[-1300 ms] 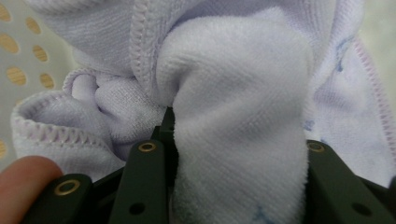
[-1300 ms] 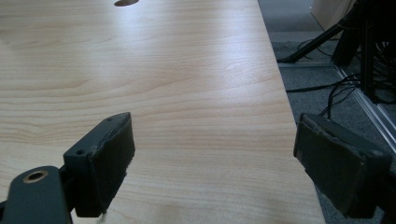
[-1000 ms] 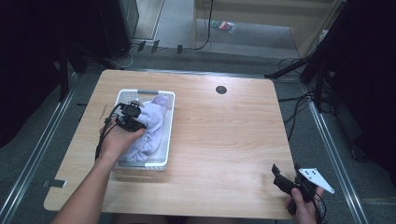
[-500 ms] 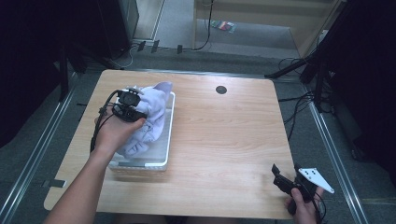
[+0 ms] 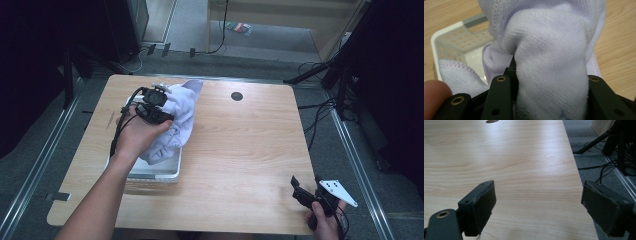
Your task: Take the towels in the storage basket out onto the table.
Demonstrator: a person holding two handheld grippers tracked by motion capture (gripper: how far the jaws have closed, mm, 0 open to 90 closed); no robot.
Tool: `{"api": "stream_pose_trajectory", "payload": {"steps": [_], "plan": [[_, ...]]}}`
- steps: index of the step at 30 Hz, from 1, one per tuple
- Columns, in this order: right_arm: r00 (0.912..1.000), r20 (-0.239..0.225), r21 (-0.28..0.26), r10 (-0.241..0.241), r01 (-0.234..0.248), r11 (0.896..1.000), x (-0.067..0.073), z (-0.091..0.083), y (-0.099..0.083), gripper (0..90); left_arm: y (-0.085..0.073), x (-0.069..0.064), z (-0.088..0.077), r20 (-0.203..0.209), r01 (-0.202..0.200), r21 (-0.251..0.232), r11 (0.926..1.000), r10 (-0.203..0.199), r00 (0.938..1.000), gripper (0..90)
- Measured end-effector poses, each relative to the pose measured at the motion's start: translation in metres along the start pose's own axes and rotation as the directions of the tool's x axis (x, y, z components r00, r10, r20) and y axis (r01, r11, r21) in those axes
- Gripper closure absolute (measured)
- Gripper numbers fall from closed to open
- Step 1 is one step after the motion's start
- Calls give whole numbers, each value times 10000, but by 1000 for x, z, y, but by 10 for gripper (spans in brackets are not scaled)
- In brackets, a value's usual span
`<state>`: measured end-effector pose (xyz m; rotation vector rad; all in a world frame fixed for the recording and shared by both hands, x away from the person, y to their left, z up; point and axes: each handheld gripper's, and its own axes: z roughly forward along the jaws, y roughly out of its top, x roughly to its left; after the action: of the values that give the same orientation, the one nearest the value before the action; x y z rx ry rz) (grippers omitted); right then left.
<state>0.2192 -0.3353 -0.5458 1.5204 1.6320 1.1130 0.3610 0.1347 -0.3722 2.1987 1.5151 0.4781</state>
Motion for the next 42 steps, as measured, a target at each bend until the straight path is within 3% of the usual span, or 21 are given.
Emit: {"api": "stream_pose_trajectory", "payload": {"steps": [5,10,11,12,15,22,28,35,42], "plan": [[10000,-2,-7,4,-4,10000,0,0,0,125,7,-15,1,139,-201,-15,9998,202,9997,595],[10000,-7,-15,10,-10,10000,0,0,0,125,16,-39,2,308,-485,-57,9988,486,9983,594],[10000,-7,-15,10,-10,10000,0,0,0,125,16,-39,2,308,-485,-57,9988,486,9983,594],[10000,-13,-13,21,-21,10000,0,0,0,125,19,-50,2,399,-622,-96,9980,625,9972,594],[10000,-19,-20,17,-17,10000,0,0,0,125,23,-58,1,497,-708,-157,9974,715,9962,593],[10000,-47,-42,17,-17,10000,0,0,0,125,34,-95,2,899,-1135,-266,9932,1155,9892,593],[10000,-60,-19,72,-72,10000,0,-1,0,125,37,-117,11,1217,-1334,-218,9908,1351,9833,591],[9999,-72,-65,82,-83,9999,-1,0,0,125,34,-132,27,1344,-1357,-154,9906,1365,9815,576],[9999,-113,-105,83,-84,9999,-1,0,0,125,22,-132,54,2143,-986,31,9951,956,9721,519]]}}
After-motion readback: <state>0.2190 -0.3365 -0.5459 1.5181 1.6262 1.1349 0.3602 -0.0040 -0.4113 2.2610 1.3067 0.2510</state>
